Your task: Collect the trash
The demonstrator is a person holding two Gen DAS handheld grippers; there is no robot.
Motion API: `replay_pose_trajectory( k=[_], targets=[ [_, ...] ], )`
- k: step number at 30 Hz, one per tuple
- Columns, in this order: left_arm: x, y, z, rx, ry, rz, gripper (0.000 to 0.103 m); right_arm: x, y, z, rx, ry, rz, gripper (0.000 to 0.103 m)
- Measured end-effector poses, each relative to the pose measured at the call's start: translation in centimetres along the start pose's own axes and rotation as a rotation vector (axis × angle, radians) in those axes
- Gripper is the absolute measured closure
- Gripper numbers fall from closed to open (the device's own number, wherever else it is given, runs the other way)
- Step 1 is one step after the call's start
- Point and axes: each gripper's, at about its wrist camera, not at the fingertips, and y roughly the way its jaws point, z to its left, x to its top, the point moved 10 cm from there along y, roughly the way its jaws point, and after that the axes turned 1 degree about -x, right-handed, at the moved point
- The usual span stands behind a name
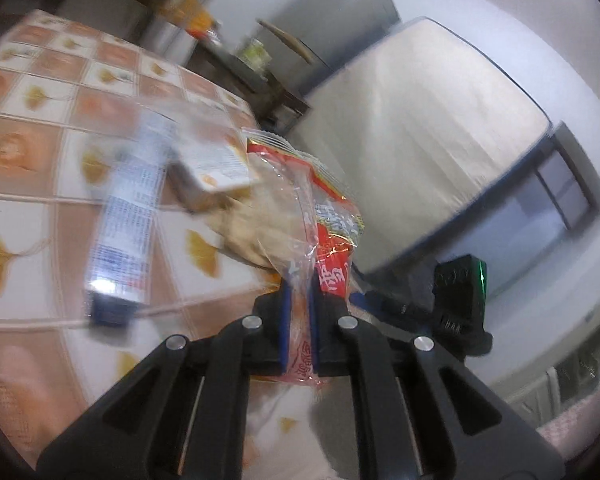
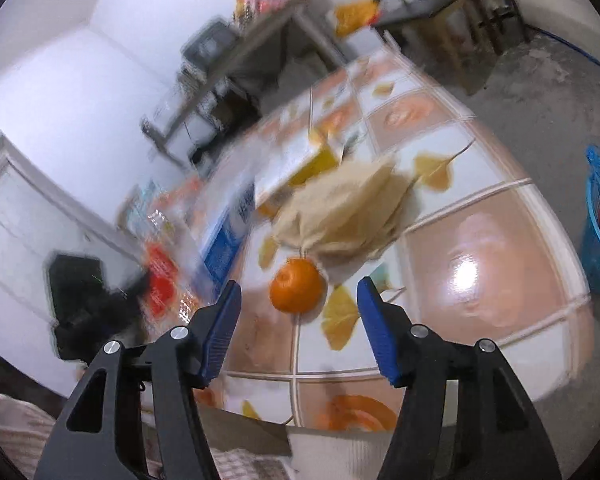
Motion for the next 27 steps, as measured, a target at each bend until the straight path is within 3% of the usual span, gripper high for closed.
replay_pose_trajectory(
  k=[3,10,16,27],
  targets=[
    [0.8,-1.6,1.6,0.034,-0.013,-0.027,0.097,-0.2,2.8,1.4,-0.068,-0.068,0.038,0.038],
    [1.1,-1.7,2.6,0.061,-0.006,-0.029,0.097,-0.4,5.5,2.5,-0.157,-0.140,0.059,0.038],
    [0.1,-1.2,2.7,0.064,0.002,-0.010,0.097,-1.1,6.2,1.2,-0.200,-0.106,0.087,0.065],
    [0.0,0.0,2.3,0.066,0.010,0.007,0.097,-1.2,4.7,0.8,-0.158,-0.057,0.054,0.077]
  ],
)
